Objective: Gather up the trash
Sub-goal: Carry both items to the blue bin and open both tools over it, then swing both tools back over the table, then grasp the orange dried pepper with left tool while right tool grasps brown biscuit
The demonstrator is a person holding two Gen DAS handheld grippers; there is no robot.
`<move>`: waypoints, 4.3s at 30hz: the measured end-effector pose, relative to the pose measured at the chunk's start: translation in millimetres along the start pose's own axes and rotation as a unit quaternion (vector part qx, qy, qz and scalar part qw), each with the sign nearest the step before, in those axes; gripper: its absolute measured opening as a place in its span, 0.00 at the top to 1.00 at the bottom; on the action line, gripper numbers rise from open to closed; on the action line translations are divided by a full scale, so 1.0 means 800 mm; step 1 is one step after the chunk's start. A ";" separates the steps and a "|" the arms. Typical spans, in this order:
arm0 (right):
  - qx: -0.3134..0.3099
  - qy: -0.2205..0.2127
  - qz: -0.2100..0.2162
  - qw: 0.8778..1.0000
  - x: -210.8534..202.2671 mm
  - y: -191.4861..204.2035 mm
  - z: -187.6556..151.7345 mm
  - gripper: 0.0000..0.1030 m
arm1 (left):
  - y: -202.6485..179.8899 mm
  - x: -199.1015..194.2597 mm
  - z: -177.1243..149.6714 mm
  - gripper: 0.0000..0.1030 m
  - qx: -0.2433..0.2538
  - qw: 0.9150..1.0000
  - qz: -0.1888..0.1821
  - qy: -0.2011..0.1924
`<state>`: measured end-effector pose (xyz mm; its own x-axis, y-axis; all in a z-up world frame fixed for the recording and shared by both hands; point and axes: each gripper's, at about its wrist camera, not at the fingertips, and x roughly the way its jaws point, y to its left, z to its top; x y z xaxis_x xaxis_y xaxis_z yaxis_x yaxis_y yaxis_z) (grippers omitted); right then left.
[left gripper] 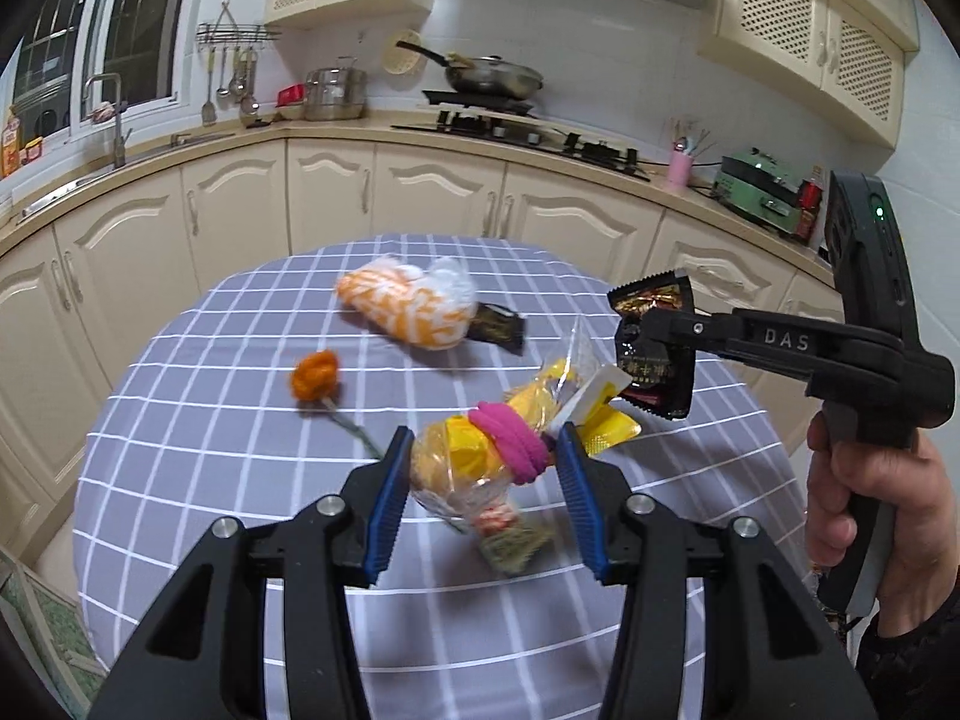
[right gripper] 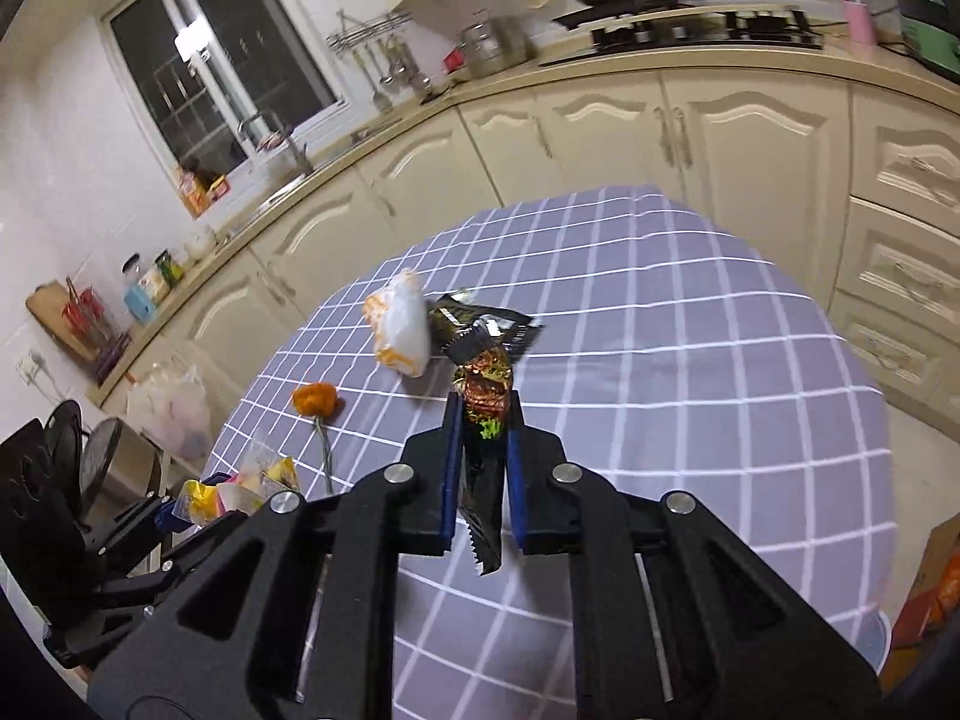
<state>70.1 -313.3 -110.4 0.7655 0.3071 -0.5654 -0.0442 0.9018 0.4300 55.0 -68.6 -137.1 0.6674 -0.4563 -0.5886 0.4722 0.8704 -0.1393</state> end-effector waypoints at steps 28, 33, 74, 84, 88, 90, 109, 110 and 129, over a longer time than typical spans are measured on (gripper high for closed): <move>0.180 -0.112 -0.243 0.946 -0.316 -0.288 -0.123 0.87 | -0.360 0.115 -0.018 0.54 0.133 0.970 -0.197 0.057; 0.251 -0.067 -0.271 0.927 -0.311 -0.362 -0.194 0.87 | -0.427 0.171 -0.077 0.54 0.161 0.954 -0.218 0.129; 0.306 -0.070 -0.287 0.905 -0.289 -0.372 -0.213 0.07 | -0.464 0.164 -0.083 0.11 0.171 0.948 -0.231 0.135; 0.233 -0.104 -0.251 0.934 -0.278 -0.294 -0.132 0.07 | -0.402 0.078 -0.017 0.09 0.150 0.968 -0.200 0.029; 0.205 -0.111 -0.232 0.945 -0.265 -0.262 -0.104 0.07 | -0.367 0.055 0.005 0.09 0.135 0.974 -0.181 0.000; 0.191 -0.113 -0.220 0.950 -0.257 -0.244 -0.091 0.07 | -0.349 0.045 0.015 0.09 0.128 0.978 -0.167 -0.014; 0.060 -0.080 -0.113 0.989 -0.137 -0.076 -0.003 0.07 | -0.123 -0.019 0.056 0.09 0.018 0.996 -0.004 -0.088; 0.050 -0.074 -0.107 0.990 -0.125 -0.065 0.000 0.07 | -0.107 -0.020 0.056 0.09 0.011 0.996 0.008 -0.089; -0.074 0.054 -0.062 0.994 0.057 0.047 -0.002 0.08 | 0.095 0.051 0.032 0.09 -0.054 0.988 0.144 0.014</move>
<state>102.0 -264.8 -121.3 0.6986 0.2147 -0.6825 -0.0541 0.9670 0.2488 132.6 -26.1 -151.5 0.7483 -0.1826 -0.6377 0.1991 0.9789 -0.0466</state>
